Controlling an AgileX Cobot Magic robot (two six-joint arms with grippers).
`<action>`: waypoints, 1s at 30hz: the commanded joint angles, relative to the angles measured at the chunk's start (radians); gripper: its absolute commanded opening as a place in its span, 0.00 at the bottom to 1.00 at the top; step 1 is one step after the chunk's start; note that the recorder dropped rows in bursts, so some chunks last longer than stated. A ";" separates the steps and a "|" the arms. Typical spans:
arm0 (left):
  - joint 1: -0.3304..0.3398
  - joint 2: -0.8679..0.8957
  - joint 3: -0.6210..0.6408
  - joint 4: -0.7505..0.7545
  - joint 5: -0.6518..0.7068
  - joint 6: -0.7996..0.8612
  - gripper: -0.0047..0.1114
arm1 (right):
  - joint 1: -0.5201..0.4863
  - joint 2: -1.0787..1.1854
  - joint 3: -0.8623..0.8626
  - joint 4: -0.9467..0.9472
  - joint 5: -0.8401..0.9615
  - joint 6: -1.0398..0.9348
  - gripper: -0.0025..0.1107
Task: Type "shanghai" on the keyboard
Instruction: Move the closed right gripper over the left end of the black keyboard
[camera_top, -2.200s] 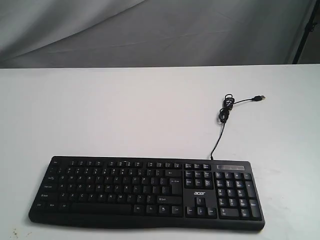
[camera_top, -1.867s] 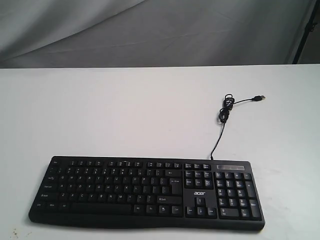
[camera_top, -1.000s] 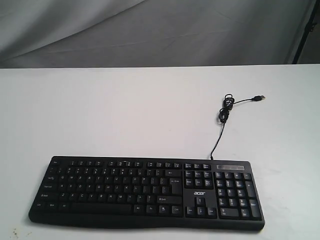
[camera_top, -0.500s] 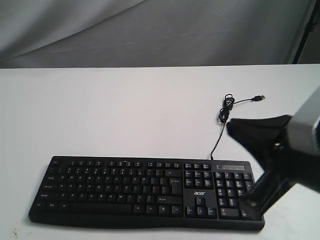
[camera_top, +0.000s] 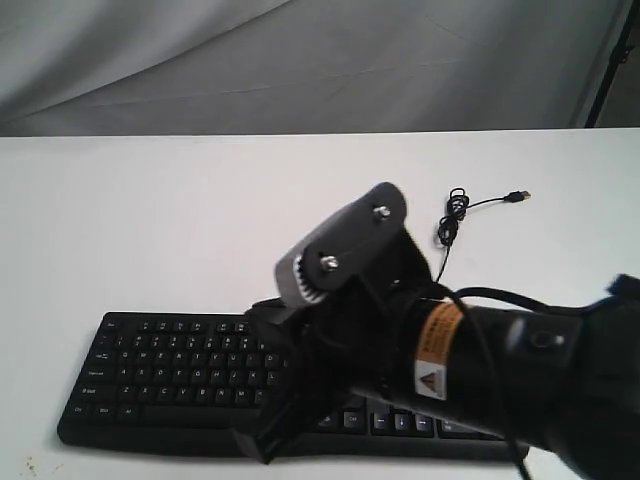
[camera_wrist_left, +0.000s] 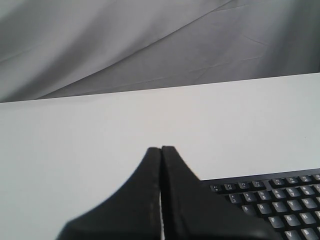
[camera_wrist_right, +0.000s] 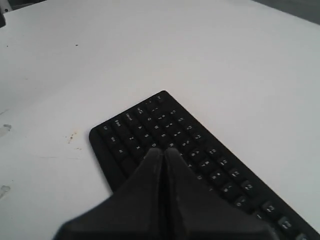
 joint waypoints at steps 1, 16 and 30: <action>-0.004 -0.003 0.004 0.001 -0.003 -0.003 0.04 | 0.030 0.097 -0.077 -0.004 0.015 0.031 0.02; -0.004 -0.003 0.004 0.001 -0.003 -0.003 0.04 | 0.037 0.395 -0.543 -0.119 0.413 -0.099 0.02; -0.004 -0.003 0.004 0.001 -0.003 -0.003 0.04 | 0.035 0.637 -0.745 0.024 0.411 -0.259 0.02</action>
